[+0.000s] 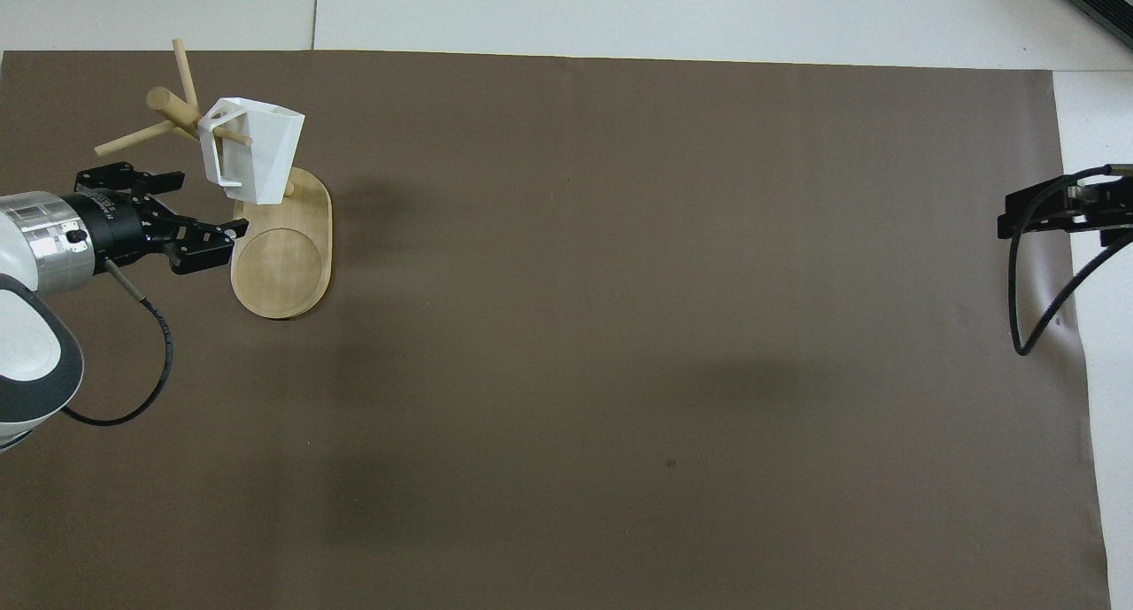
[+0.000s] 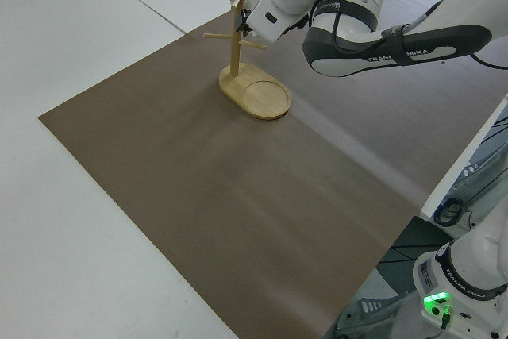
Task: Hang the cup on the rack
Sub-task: 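Open the left gripper and pull it back from the cup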
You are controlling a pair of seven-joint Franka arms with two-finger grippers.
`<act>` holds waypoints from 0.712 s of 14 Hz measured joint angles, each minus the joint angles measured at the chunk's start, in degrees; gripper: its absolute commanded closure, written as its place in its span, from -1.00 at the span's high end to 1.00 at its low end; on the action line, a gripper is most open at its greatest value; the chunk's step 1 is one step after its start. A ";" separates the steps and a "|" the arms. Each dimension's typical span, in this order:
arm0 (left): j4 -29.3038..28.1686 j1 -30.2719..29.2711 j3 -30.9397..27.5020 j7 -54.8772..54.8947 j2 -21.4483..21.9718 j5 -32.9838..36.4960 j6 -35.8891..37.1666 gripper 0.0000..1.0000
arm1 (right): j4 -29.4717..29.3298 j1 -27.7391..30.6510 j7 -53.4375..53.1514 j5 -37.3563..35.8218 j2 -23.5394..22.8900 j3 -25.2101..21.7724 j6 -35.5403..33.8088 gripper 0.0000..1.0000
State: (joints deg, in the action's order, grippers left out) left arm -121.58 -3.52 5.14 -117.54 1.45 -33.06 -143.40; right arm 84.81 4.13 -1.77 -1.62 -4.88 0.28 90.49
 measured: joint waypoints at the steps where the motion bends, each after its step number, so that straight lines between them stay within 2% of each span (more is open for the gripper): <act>1: 0.45 -0.53 0.01 0.31 0.84 2.06 1.84 1.00 | 0.00 0.00 0.00 0.00 0.00 0.00 0.00 1.00; 7: 2.51 -2.70 -0.25 15.91 7.16 7.85 17.26 1.00 | 0.04 -0.13 0.03 0.00 0.03 0.21 -0.04 1.00; 10: 5.12 -3.54 -0.38 26.21 8.56 11.11 24.87 1.00 | 0.04 -0.14 0.03 0.00 0.15 0.21 -0.07 1.00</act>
State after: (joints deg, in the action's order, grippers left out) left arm -116.47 -7.06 4.76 -91.34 10.01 -21.95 -118.53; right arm 84.85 3.99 -1.74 -1.62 -4.72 0.50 90.42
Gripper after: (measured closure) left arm 0.000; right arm 0.000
